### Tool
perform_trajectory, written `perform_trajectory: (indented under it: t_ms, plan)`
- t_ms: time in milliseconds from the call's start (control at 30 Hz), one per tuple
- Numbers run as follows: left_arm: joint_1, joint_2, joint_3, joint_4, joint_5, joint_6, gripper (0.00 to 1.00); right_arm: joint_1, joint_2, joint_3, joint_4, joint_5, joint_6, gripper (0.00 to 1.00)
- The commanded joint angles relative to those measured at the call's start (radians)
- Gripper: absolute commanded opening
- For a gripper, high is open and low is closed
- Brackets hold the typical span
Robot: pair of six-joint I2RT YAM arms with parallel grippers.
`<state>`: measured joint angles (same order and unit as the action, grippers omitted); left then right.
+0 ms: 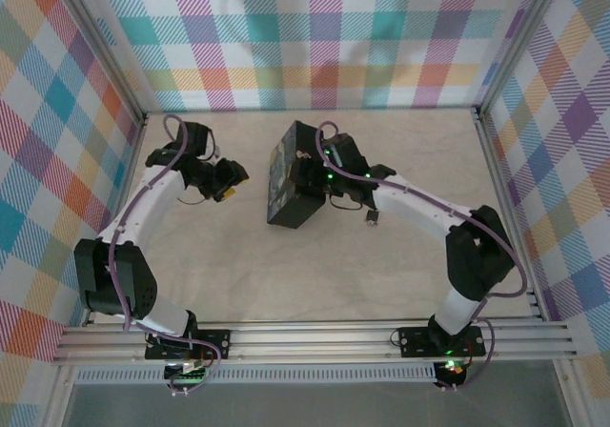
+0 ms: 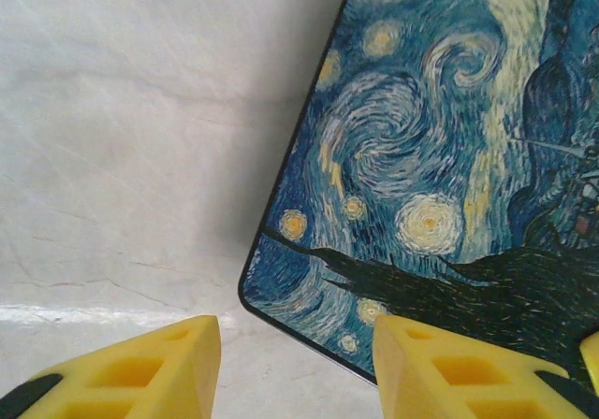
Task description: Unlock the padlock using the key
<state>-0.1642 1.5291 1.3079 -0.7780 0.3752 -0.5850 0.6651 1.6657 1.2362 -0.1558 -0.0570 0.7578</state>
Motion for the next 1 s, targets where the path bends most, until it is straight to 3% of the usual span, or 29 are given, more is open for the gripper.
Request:
perform_trajectory:
  t_ms: [0, 200, 467, 967]
  plan:
    - [-0.031, 0.058, 0.039, 0.026, -0.012, 0.008, 0.47, -0.03, -0.061, -0.126, 0.127, -0.116, 0.024, 0.89]
    - [-0.063, 0.15, 0.093, 0.081, -0.001, -0.016, 0.46, -0.086, -0.125, -0.246, 0.209, -0.201, 0.015, 0.93]
    - [-0.125, 0.246, 0.154, 0.101, -0.048, -0.03, 0.47, -0.142, -0.099, -0.35, 0.357, -0.296, 0.08, 0.95]
    - [-0.173, 0.304, 0.216, 0.045, -0.161, 0.006, 0.47, -0.146, 0.043, -0.289, 0.329, -0.329, 0.064, 1.0]
